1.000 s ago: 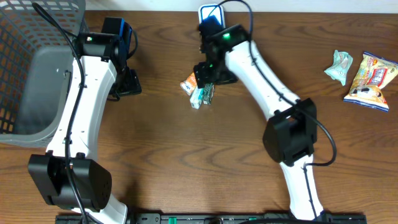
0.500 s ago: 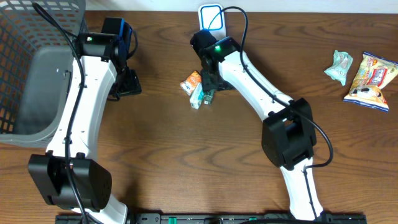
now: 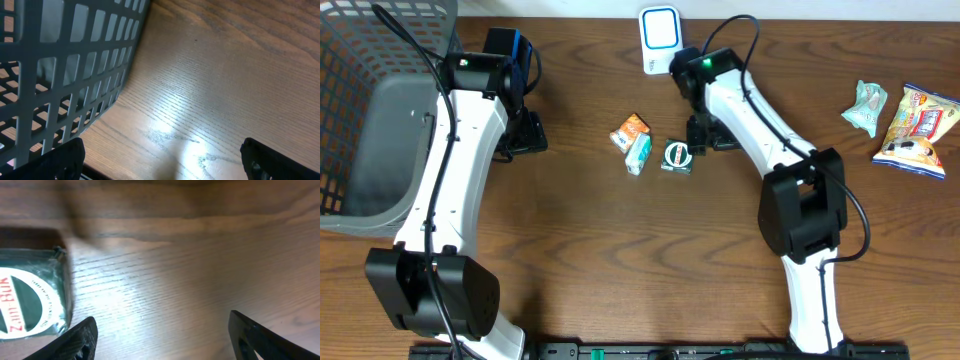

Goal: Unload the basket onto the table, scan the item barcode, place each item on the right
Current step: 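Reach the right gripper to the green Zam-Buk tin and grasp it, then raise the Zam-Buk tin toward the scanner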

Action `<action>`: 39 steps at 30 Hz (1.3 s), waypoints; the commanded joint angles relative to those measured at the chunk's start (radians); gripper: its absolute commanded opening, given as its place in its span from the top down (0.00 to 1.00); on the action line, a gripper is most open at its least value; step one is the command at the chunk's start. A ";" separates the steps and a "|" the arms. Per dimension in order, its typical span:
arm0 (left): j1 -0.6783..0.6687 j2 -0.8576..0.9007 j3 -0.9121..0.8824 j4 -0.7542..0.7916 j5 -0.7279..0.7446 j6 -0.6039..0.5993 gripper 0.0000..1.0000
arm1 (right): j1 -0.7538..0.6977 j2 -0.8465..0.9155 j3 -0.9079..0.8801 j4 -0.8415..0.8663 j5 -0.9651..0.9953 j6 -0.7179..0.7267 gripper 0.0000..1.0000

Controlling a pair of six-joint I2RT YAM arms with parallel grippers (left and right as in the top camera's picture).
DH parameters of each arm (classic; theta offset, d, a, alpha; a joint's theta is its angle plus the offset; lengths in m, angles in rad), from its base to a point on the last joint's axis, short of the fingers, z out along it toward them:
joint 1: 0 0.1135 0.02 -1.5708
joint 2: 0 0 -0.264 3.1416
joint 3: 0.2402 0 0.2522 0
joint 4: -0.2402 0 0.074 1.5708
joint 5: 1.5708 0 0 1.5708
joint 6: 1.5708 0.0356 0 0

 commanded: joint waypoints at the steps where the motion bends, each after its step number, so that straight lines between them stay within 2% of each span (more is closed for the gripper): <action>1: 0.003 -0.001 -0.004 -0.003 -0.020 0.013 0.02 | -0.002 0.005 0.029 0.039 -0.192 -0.111 0.21; 3: 0.003 -0.001 -0.004 -0.003 -0.021 0.013 0.02 | -0.002 0.005 0.028 0.089 -0.295 -0.188 0.22; 6: 0.003 -0.002 -0.004 -0.003 -0.020 0.013 0.02 | -0.002 0.005 0.028 0.145 -0.330 -0.198 0.17; 12: 0.003 -0.001 -0.004 -0.003 -0.021 0.013 0.02 | 0.004 0.005 -0.013 0.240 -0.329 -0.027 0.20; 19: 0.003 -0.001 -0.004 -0.003 -0.020 0.013 0.02 | 0.035 0.005 -0.148 0.331 -0.310 -0.028 0.19; 22: 0.003 -0.002 -0.004 -0.003 -0.020 0.013 0.02 | 0.045 0.005 -0.229 0.376 -0.275 -0.123 0.19; 25: 0.003 -0.001 -0.004 -0.003 -0.020 0.013 0.02 | 0.037 0.005 -0.228 0.305 -0.124 -0.137 0.20; 30: 0.003 -0.001 -0.004 -0.003 -0.020 0.013 0.02 | 0.016 0.005 -0.156 0.207 -0.077 -0.397 0.44; 34: 0.003 -0.001 -0.004 -0.003 -0.020 0.013 0.02 | 0.013 0.005 -0.085 0.122 0.006 -0.608 0.42; 36: 0.003 -0.001 -0.004 -0.004 -0.020 0.013 0.02 | 0.013 0.005 -0.054 0.082 0.095 -0.618 0.39; 39: 0.003 -0.001 -0.004 -0.003 -0.020 0.013 0.02 | 0.012 0.005 -0.007 0.045 0.173 -0.539 0.35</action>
